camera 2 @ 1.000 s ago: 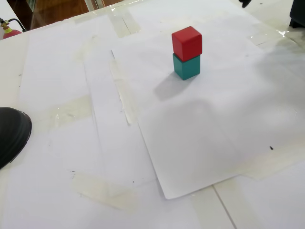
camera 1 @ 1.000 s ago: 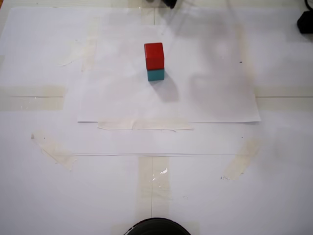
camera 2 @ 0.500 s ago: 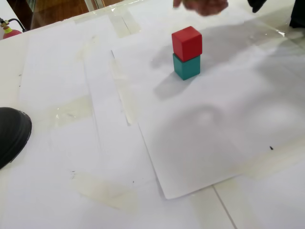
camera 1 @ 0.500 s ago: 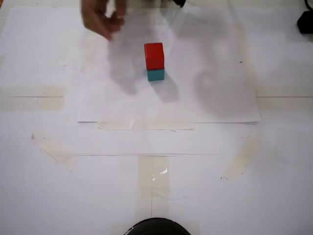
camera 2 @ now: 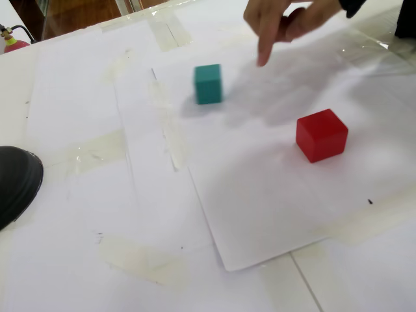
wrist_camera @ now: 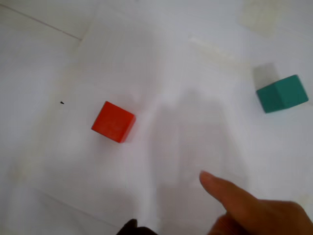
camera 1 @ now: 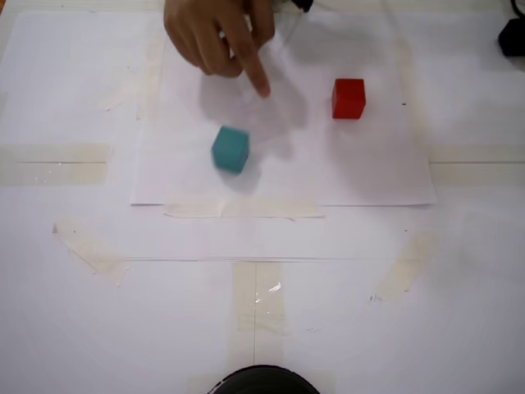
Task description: Put the red cube on the top of the blue cube.
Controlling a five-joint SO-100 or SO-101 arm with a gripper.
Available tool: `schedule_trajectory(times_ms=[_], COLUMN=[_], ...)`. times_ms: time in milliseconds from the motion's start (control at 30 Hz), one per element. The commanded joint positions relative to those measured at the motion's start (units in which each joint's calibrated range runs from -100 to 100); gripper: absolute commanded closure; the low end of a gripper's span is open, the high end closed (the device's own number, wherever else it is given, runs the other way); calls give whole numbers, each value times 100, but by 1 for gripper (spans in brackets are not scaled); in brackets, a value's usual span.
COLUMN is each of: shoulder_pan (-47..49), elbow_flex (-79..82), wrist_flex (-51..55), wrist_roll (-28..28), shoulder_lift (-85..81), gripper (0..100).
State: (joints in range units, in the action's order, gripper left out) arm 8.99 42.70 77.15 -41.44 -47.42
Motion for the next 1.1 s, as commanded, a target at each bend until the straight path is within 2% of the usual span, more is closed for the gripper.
schedule_trajectory(times_ms=[0, 633, 1067], shoulder_pan=[17, -44, 736], elbow_flex=[-71, -35, -126], wrist_flex=[-55, -144, -144], wrist_roll=[73, 400, -542], shoulder_lift=[-56, 321, 150], gripper=[100, 100, 100])
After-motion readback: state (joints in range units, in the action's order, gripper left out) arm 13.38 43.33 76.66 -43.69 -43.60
